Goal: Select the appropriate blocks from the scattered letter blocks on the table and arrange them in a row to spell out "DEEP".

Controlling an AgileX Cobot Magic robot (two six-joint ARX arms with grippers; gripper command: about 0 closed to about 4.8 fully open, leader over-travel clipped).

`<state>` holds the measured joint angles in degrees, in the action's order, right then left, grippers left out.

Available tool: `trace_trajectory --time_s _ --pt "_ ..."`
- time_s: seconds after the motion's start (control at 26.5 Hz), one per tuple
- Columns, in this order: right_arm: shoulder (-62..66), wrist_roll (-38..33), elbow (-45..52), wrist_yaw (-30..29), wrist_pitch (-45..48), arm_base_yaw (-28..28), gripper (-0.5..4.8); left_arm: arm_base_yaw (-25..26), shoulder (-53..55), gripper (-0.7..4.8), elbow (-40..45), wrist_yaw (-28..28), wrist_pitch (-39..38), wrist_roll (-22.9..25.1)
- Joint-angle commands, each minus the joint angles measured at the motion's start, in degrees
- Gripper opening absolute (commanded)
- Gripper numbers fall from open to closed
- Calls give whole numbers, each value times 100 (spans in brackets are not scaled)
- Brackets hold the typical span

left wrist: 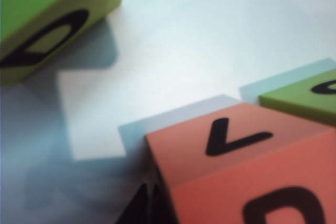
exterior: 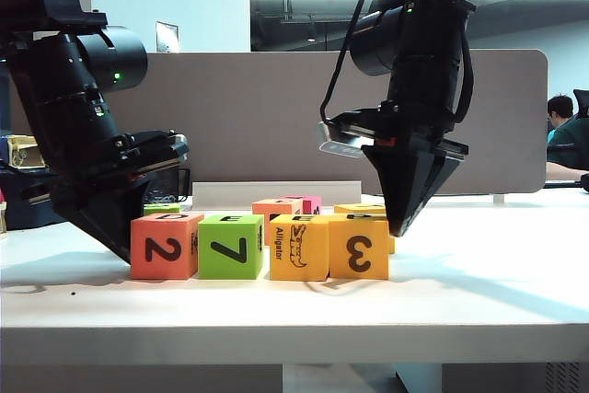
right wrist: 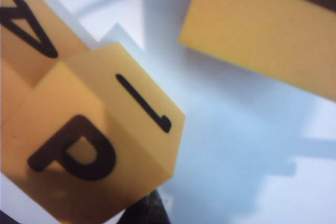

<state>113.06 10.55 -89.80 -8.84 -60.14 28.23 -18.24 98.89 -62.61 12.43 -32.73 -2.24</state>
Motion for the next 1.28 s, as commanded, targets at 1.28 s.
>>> trace_trajectory --time_s 1.28 --pt "-15 -7 -9 -223 197 7 -1 -2 -11 94 -13 407 17 28"
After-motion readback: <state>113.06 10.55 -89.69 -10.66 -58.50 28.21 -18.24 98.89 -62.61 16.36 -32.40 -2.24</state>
